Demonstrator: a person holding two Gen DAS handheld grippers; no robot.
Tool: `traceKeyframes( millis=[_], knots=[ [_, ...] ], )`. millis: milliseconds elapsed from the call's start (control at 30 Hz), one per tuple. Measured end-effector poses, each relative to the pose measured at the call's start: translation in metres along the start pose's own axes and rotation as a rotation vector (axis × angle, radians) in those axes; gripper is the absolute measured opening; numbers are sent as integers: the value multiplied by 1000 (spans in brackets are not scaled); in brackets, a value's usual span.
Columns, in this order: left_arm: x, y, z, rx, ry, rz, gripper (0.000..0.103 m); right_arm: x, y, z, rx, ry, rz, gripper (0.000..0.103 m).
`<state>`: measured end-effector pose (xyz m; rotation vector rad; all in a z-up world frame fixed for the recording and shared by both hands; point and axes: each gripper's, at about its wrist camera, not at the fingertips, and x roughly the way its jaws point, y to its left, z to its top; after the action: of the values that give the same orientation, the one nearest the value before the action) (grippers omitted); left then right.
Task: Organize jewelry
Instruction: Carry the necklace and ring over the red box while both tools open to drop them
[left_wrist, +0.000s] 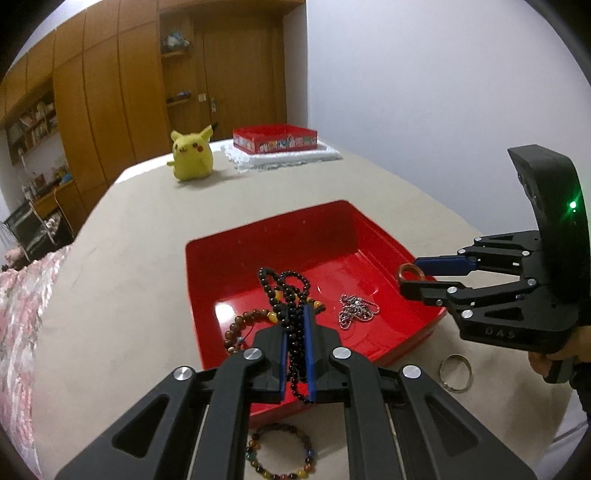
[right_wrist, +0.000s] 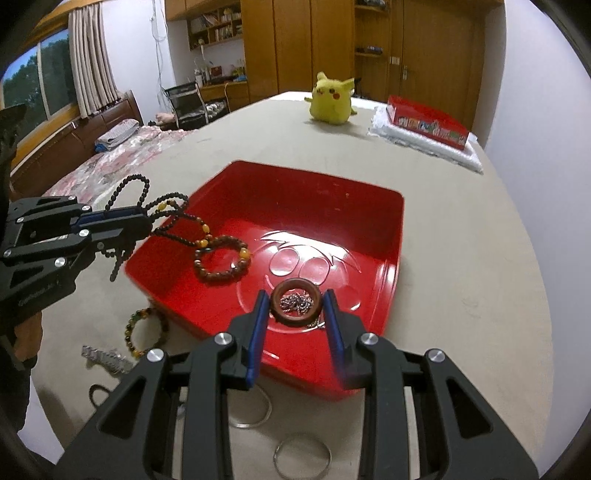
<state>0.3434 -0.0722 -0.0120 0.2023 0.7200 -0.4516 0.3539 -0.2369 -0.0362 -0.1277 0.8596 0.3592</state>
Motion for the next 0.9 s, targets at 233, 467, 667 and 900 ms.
traceKeyframes(
  millis=[233, 467, 667, 900],
  knots=[
    [37, 2, -6, -13, 59, -26, 7, 42, 0, 2, -6, 74, 1, 28],
    [57, -1, -13, -9, 97, -48, 7, 63, 2, 3, -27, 105, -21, 29],
    [67, -2, -16, -4, 118, -50, 7, 69, 4, 6, -44, 120, -30, 29],
    [71, -3, -16, 1, 126, -49, 8, 74, 6, 9, -64, 135, -27, 29]
  ],
)
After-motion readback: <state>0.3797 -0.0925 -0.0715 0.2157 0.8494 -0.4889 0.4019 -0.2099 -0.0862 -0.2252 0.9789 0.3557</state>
